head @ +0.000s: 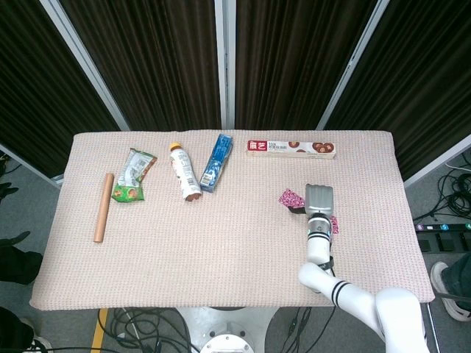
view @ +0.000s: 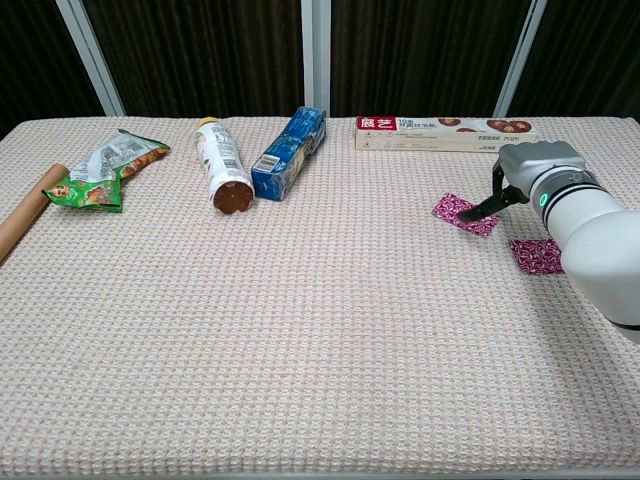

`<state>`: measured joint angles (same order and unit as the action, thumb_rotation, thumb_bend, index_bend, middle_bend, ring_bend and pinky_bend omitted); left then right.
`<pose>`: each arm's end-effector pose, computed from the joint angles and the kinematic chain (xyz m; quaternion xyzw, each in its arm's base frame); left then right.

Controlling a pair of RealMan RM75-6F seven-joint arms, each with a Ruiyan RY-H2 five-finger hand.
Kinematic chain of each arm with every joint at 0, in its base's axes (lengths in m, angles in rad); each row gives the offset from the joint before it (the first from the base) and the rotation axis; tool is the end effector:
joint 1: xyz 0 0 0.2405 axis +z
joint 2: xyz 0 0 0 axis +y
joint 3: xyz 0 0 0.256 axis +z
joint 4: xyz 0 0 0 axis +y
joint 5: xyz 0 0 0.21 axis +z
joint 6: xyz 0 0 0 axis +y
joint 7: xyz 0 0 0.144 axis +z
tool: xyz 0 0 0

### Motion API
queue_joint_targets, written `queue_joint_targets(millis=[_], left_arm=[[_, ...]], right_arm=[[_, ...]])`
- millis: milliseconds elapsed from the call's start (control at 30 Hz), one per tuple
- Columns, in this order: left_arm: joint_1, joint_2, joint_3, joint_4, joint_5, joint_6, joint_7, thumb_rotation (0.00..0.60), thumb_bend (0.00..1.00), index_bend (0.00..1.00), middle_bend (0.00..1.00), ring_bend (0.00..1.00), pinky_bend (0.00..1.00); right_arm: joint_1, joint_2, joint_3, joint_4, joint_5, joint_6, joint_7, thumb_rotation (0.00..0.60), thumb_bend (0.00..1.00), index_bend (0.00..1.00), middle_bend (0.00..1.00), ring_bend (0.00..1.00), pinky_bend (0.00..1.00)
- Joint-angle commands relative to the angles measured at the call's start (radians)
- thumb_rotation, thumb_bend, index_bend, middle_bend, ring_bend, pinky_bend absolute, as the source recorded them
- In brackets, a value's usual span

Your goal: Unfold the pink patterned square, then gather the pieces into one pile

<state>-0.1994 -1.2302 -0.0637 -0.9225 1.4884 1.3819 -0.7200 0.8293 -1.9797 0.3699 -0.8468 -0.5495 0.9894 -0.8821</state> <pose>-0.4037 0.2369 0.2143 -0.5564 -0.4228 -0.4429 0.5617 -0.2110 -0.3967 -0.0743 0.6341 -0.4220 0.1580 0.6284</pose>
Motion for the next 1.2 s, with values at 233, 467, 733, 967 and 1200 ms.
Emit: queue_joint_targets(millis=[233, 467, 733, 967, 1200], left_arm=[[0.001, 0.001, -0.002, 0.01, -0.005, -0.004, -0.005, 0.6, 0.05, 0.23, 0.23, 0.16, 0.26], [-0.001, 0.001, -0.002, 0.007, -0.003, -0.003, -0.001, 0.6, 0.05, 0.23, 0.23, 0.16, 0.26], [-0.002, 0.007, -0.006, 0.007, -0.007, -0.005, 0.001, 0.6, 0.05, 0.23, 0.23, 0.17, 0.26], [-0.002, 0.005, -0.006, 0.01, -0.009, -0.009, 0.0, 0.6, 0.05, 0.23, 0.23, 0.16, 0.26], [-0.002, 0.002, -0.006, 0.014, -0.011, -0.012, -0.002, 0.6, 0.05, 0.23, 0.23, 0.17, 0.26]], right_arm=[[0.015, -0.022, 0.015, 0.055, -0.003, -0.048, 0.012, 0.26, 0.0, 0.42, 1.0, 1.0, 1.0], [0.014, -0.021, 0.018, 0.067, -0.008, -0.079, 0.024, 0.288, 0.0, 0.41, 1.0, 1.0, 1.0], [0.023, -0.022, 0.03, 0.079, -0.019, -0.106, 0.055, 0.29, 0.0, 0.39, 1.0, 1.0, 1.0], [0.027, -0.03, 0.03, 0.096, -0.023, -0.123, 0.065, 0.369, 0.0, 0.39, 1.0, 1.0, 1.0], [0.032, -0.039, 0.033, 0.114, -0.022, -0.132, 0.067, 0.388, 0.0, 0.39, 1.0, 1.0, 1.0]])
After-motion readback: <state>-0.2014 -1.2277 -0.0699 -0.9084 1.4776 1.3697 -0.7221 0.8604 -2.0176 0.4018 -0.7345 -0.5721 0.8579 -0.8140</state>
